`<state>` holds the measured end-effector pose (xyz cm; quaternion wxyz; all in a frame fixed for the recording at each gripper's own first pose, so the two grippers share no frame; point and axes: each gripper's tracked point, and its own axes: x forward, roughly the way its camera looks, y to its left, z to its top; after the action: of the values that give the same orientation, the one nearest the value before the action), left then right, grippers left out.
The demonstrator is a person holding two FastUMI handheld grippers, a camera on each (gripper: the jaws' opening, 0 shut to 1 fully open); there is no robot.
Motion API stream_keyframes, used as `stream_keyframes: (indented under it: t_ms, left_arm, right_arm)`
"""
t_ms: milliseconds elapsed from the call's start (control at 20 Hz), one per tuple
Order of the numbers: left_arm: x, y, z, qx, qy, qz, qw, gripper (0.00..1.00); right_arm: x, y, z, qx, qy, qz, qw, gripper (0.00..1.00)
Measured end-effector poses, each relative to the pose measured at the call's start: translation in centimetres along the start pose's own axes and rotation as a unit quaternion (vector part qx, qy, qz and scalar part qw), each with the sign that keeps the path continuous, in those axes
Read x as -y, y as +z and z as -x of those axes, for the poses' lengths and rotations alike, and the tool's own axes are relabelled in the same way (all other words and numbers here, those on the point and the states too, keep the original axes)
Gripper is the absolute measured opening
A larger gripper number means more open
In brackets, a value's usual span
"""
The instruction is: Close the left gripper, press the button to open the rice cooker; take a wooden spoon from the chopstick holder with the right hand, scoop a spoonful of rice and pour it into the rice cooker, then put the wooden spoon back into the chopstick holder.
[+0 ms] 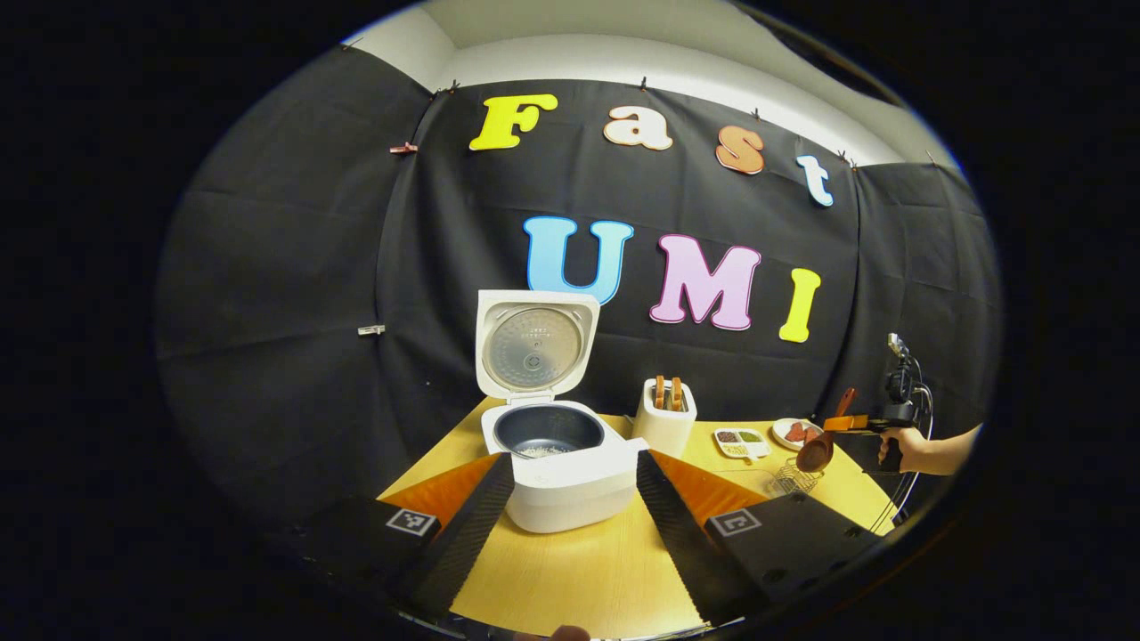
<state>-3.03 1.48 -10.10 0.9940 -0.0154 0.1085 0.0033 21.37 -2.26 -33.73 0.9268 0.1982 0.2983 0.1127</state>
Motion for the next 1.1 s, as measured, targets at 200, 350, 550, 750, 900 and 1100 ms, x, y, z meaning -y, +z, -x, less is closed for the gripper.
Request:
stream_keyframes:
  t_ms: [200,350,550,750,900,1100]
  left_arm:
    - [0.4,0.0,0.0,0.000,0.011,0.004,1.000,0.96]
    - [0.5,-0.1,0.1,-0.002,0.016,0.003,1.000,0.96]
    - [0.6,0.1,0.4,-0.001,0.019,-0.001,1.000,0.95]
    - [0.4,0.4,0.7,0.001,0.018,-0.003,1.000,0.95]
    - [0.4,0.3,0.6,0.003,0.011,0.004,1.000,0.95]
    - [0.0,0.3,0.6,0.007,0.000,0.009,1.000,0.95]
  right_arm:
    - [0.9,-2.1,-1.7,-0.028,-0.001,-0.006,1.000,0.09]
    - [1.1,-3.7,-2.2,-0.044,0.001,-0.012,0.999,0.09]
    - [1.6,-5.3,-2.8,-0.054,-0.009,-0.034,0.998,0.12]
    - [2.2,-5.9,-2.4,-0.063,-0.020,-0.045,0.997,0.17]
    - [3.3,-5.4,-1.9,-0.058,-0.039,-0.062,0.996,0.30]
    - [4.5,-4.5,-0.2,-0.045,-0.068,-0.069,0.994,0.65]
